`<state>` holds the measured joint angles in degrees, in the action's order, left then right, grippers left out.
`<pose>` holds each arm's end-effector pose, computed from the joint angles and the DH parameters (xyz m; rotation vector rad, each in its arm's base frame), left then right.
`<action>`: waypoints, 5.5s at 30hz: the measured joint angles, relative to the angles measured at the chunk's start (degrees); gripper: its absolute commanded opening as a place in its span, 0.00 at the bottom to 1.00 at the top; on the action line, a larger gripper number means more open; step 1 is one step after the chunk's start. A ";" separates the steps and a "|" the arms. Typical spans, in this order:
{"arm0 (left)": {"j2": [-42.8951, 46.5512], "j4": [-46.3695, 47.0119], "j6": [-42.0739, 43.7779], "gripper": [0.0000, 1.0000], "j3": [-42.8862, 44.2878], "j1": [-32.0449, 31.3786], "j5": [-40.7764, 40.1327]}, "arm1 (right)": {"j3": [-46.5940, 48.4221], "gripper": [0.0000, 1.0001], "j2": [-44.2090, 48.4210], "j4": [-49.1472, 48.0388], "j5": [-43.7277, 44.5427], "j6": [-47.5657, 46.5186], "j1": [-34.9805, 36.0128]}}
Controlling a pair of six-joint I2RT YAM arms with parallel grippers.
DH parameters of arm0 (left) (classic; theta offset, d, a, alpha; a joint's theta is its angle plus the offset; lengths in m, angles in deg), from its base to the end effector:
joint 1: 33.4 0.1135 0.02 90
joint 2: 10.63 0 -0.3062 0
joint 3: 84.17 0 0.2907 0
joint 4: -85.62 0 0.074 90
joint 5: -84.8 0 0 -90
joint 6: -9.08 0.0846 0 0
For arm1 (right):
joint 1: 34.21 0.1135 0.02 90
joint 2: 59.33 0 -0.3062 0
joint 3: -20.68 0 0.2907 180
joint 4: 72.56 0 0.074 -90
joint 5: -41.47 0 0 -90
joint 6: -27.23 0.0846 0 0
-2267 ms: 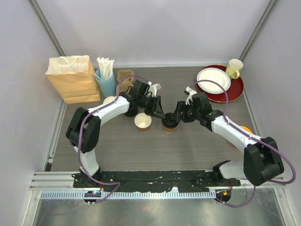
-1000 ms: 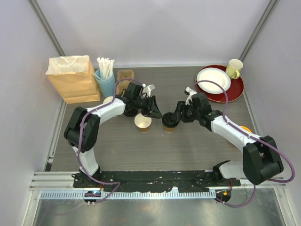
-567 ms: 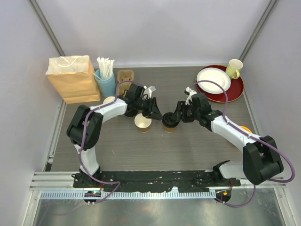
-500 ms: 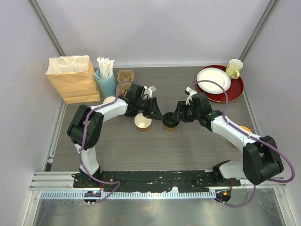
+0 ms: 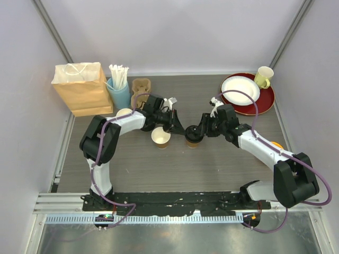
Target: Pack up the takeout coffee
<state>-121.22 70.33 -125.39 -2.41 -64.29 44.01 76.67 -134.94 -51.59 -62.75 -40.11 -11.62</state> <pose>0.3749 -0.2989 0.1700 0.1897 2.5966 -1.5876 0.3024 0.1483 0.2110 -0.1332 2.3470 0.6856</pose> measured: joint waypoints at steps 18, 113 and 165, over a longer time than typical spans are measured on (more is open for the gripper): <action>-1.44 -0.13 -0.50 0.00 1.09 0.09 0.83 | -0.81 0.53 0.31 -1.25 0.52 0.02 -0.28; 8.96 -25.29 25.40 0.45 13.64 3.32 -12.31 | 18.34 0.60 -1.29 35.45 44.94 -2.21 28.00; 7.98 -25.66 25.22 0.44 13.66 2.29 -10.10 | 11.06 0.61 3.48 29.81 42.97 0.96 26.71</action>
<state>-113.24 44.67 -100.16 11.25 -62.00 33.91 87.73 -131.47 -21.77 -19.78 -39.15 15.08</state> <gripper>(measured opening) 0.440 0.596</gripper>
